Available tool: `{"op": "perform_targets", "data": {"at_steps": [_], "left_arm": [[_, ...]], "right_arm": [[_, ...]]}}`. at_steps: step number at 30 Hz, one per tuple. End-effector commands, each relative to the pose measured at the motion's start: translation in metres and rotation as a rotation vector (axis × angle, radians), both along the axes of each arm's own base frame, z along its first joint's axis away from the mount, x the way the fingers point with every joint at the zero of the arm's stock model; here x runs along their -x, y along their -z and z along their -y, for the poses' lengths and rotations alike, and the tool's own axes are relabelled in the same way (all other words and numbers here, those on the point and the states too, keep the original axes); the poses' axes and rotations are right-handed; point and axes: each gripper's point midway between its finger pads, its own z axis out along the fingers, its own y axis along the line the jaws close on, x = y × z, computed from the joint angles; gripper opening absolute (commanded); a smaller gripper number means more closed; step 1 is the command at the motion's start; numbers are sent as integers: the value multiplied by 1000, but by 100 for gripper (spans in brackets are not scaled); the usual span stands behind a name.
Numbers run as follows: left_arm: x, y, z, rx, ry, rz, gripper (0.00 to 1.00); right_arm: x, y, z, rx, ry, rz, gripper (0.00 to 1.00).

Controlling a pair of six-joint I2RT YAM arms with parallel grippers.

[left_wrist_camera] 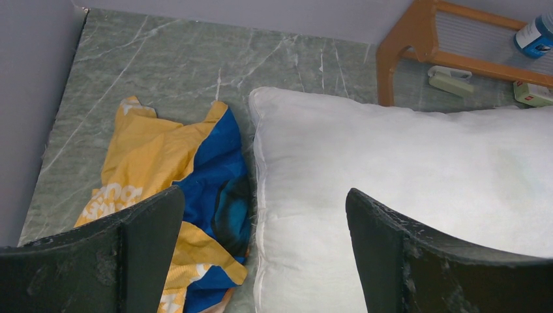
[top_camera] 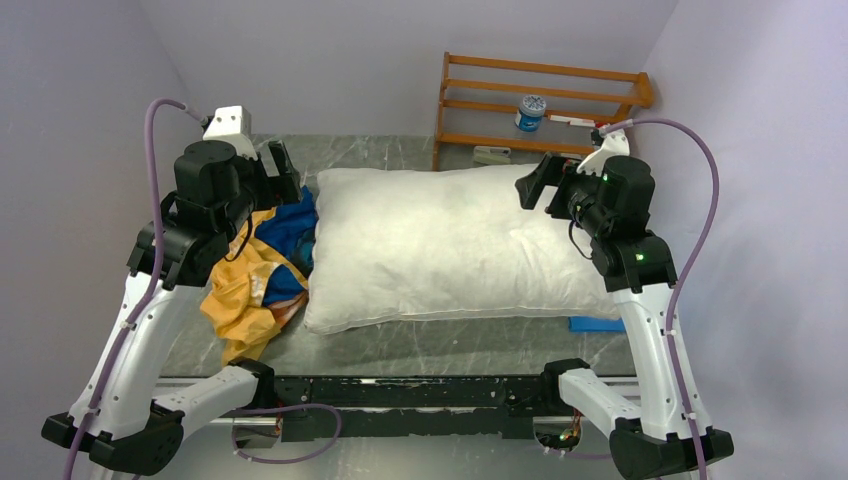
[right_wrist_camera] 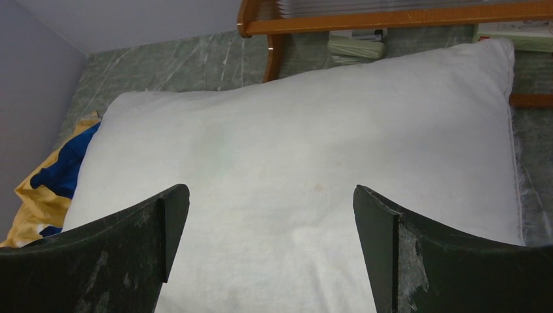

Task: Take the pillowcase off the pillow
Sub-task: Reset both arms

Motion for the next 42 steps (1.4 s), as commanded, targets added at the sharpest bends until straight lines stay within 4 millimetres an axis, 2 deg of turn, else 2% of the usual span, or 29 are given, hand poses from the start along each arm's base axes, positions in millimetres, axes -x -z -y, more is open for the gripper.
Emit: {"op": "perform_targets", "data": {"at_steps": [1, 19, 37, 42], "left_arm": [[2, -5, -2, 1, -6, 20, 97], [3, -10, -3, -1, -4, 30, 97], [3, -5, -2, 3, -3, 20, 97], [2, -3, -1, 5, -1, 14, 97]], "right_arm": [[-2, 2, -3, -5, -17, 6, 100], [-7, 4, -9, -26, -36, -6, 100], [-9, 11, -11, -38, -40, -34, 100], [-11, 12, -6, -34, -3, -43, 100]]}}
